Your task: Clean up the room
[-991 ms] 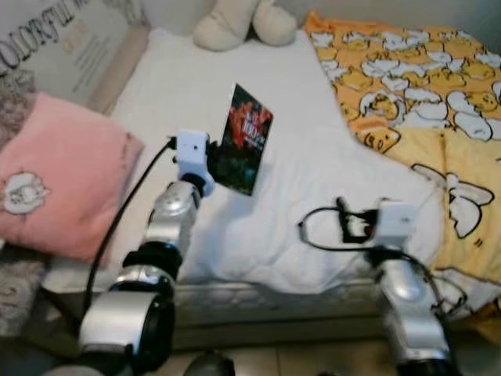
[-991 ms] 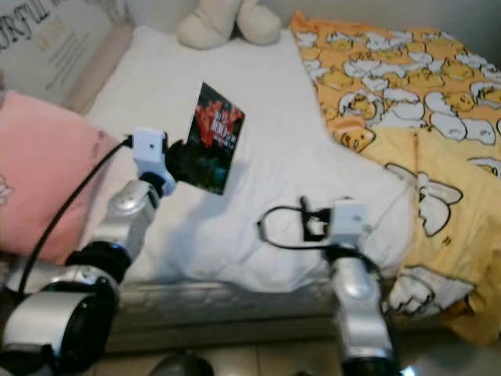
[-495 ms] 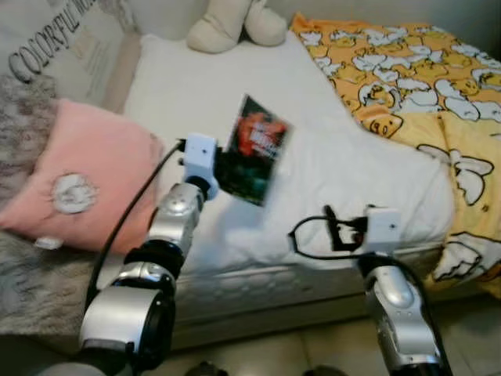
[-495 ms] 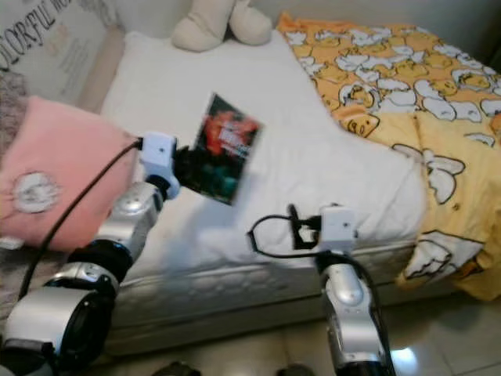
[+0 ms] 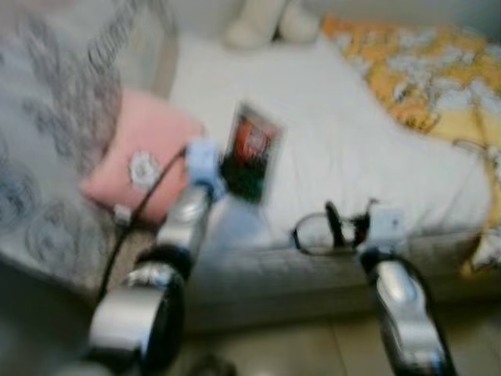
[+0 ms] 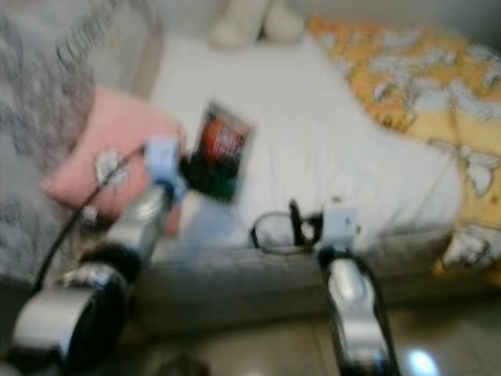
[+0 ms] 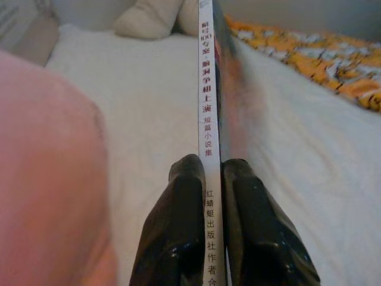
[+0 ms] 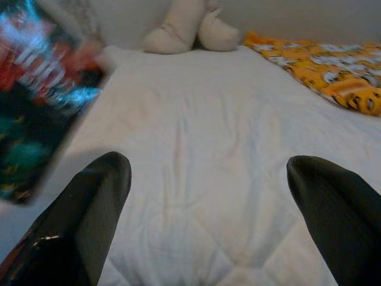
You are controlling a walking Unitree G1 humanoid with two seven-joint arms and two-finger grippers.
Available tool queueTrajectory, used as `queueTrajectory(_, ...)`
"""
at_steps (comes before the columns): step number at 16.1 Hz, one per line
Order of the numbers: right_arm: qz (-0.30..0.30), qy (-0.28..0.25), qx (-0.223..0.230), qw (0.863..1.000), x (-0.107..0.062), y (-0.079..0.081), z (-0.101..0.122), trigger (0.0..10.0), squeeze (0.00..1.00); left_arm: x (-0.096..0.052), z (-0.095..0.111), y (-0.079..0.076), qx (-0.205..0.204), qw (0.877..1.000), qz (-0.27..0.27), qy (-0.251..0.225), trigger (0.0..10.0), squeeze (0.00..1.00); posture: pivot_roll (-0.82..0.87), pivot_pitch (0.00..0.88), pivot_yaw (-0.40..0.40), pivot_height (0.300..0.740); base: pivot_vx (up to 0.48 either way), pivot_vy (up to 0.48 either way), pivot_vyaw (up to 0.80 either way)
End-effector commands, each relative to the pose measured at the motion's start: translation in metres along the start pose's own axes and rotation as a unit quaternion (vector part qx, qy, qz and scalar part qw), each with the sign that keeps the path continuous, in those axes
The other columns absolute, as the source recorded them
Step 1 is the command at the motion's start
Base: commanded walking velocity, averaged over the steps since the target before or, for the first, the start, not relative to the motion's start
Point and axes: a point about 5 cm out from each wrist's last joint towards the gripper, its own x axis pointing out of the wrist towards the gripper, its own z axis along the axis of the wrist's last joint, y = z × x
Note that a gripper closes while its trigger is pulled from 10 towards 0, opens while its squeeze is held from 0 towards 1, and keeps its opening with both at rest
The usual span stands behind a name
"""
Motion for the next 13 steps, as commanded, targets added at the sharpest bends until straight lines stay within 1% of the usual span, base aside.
queueTrajectory(1, 0.003, -0.005, -0.002, 1.000, 0.003, 0.001, 0.004, 10.0, 0.00, 0.005, 0.020, 0.003, 0.004, 0.999, 0.010, -0.035, 10.0, 0.00, -0.05, 0.000, 0.042, 0.736, 0.480, 0.000, 0.00)
queueTrajectory(3, 0.006, -0.003, -0.003, 1.000, 0.003, 0.002, 0.003, 10.0, 0.00, 0.005, 0.020, 0.003, 0.006, 0.999, 0.012, -0.033, 10.0, 0.00, -0.05, 0.000, 0.038, 0.736, 0.480, 0.000, 0.00)
queueTrajectory(5, 0.009, -0.002, -0.004, 1.000, 0.002, 0.003, 0.003, 10.0, 0.00, 0.006, 0.021, -0.002, 0.020, 0.999, 0.008, -0.034, 10.0, 0.00, -0.05, 0.000, 0.035, 0.736, 0.480, 0.000, 0.00)
queueTrajectory(7, 0.011, 0.000, -0.004, 1.000, 0.001, 0.004, 0.002, 10.0, 0.00, 0.008, 0.023, -0.016, 0.032, 0.999, -0.020, -0.035, 10.0, 0.00, -0.05, 0.000, 0.034, 0.736, 0.480, 0.000, 0.00)
queueTrajectory(8, 0.011, 0.003, -0.004, 1.000, 0.000, 0.004, 0.001, 10.0, 0.00, 0.010, 0.024, -0.025, 0.026, 0.998, -0.036, -0.034, 10.0, 0.00, -0.05, 0.000, 0.032, 0.736, 0.480, 0.000, 0.00)
queueTrajectory(9, 0.011, 0.004, -0.004, 1.000, -0.001, 0.004, 0.000, 10.0, 0.00, 0.010, 0.024, -0.029, 0.020, 0.998, -0.044, -0.033, 10.0, 0.00, -0.05, 0.000, 0.031, 0.736, 0.480, 0.000, 0.00)
queueTrajectory(10, 0.014, 0.009, -0.004, 1.000, -0.005, 0.004, -0.001, 10.0, 0.00, 0.014, 0.028, -0.049, -0.004, 0.997, -0.075, -0.027, 10.0, 0.00, -0.05, 0.000, 0.022, 0.736, 0.000, 0.000, 0.00)
queueTrajectory(11, 0.019, 0.020, -0.005, 1.000, -0.013, 0.005, -0.004, 10.0, 0.00, 0.019, 0.027, -0.071, -0.049, 0.994, -0.093, 0.019, 10.0, 0.00, -0.06, 0.000, 0.012, 0.736, 0.000, 0.000, 0.00)
queueTrajectory(12, 0.024, 0.026, -0.010, 0.999, -0.021, 0.003, -0.004, 10.0, 0.00, 0.021, 0.029, -0.079, -0.103, 0.990, -0.090, 0.036, 10.0, 0.00, -0.09, 0.025, -0.007, 0.736, 0.000, 0.000, 0.00)
queueTrajectory(13, 0.030, 0.035, -0.016, 0.999, -0.028, 0.000, -0.005, 10.0, 0.00, 0.022, 0.027, -0.088, -0.168, 0.980, -0.087, 0.055, 10.0, 0.00, -0.12, 0.046, -0.024, 0.736, 0.000, 0.000, 0.00)
